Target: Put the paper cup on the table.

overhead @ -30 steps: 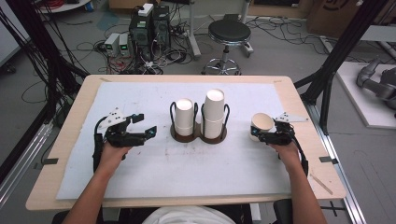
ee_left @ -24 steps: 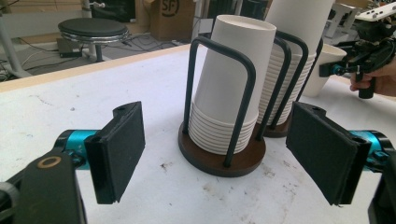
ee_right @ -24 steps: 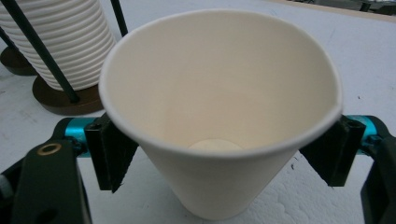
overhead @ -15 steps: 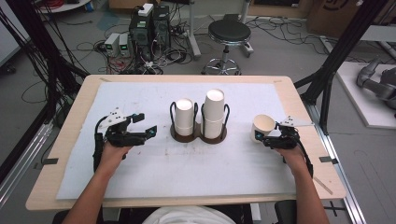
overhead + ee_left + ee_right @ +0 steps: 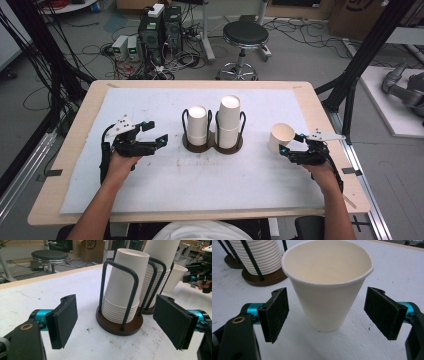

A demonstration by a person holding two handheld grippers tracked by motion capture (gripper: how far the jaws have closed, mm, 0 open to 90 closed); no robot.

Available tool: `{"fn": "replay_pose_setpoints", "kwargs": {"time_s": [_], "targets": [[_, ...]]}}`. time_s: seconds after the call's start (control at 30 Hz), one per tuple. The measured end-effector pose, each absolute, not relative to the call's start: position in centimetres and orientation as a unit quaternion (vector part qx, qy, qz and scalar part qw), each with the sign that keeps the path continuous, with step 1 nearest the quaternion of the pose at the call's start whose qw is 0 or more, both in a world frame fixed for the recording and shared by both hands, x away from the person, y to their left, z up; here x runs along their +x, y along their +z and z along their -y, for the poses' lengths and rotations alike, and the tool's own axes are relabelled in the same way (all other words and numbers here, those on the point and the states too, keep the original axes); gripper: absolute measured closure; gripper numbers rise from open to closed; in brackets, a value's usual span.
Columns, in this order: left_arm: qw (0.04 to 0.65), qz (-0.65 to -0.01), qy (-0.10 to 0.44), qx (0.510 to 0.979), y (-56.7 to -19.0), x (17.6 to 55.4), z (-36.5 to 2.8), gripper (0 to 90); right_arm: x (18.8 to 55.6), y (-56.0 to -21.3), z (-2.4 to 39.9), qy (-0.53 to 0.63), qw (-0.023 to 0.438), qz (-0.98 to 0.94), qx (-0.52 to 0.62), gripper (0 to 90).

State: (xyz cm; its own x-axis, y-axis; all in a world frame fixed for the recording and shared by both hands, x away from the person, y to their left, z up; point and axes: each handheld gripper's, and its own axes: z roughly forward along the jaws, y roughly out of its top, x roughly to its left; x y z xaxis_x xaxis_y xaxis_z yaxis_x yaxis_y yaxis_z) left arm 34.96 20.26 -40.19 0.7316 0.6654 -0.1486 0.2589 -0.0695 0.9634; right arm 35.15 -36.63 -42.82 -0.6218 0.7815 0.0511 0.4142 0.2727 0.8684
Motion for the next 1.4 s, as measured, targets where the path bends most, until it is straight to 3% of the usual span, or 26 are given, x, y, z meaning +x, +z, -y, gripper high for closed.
{"fn": "replay_pose_setpoints", "kwargs": {"time_s": [0.63,1.1,1.4], "targets": [[0.613,-0.326,0.175,0.698,-40.0,35.0,-20.5,19.7,32.2,-38.9,39.7,0.519,0.207,-0.727,0.4,20.5],[0.614,-0.322,0.186,0.696,-39.5,35.0,-20.5,19.6,32.0,-35.1,34.7,0.531,0.23,-0.747,0.328,20.5],[0.617,-0.321,0.192,0.693,-39.2,34.7,-20.6,19.6,32.0,-35.0,33.8,0.529,0.226,-0.753,0.321,20.5]]}}
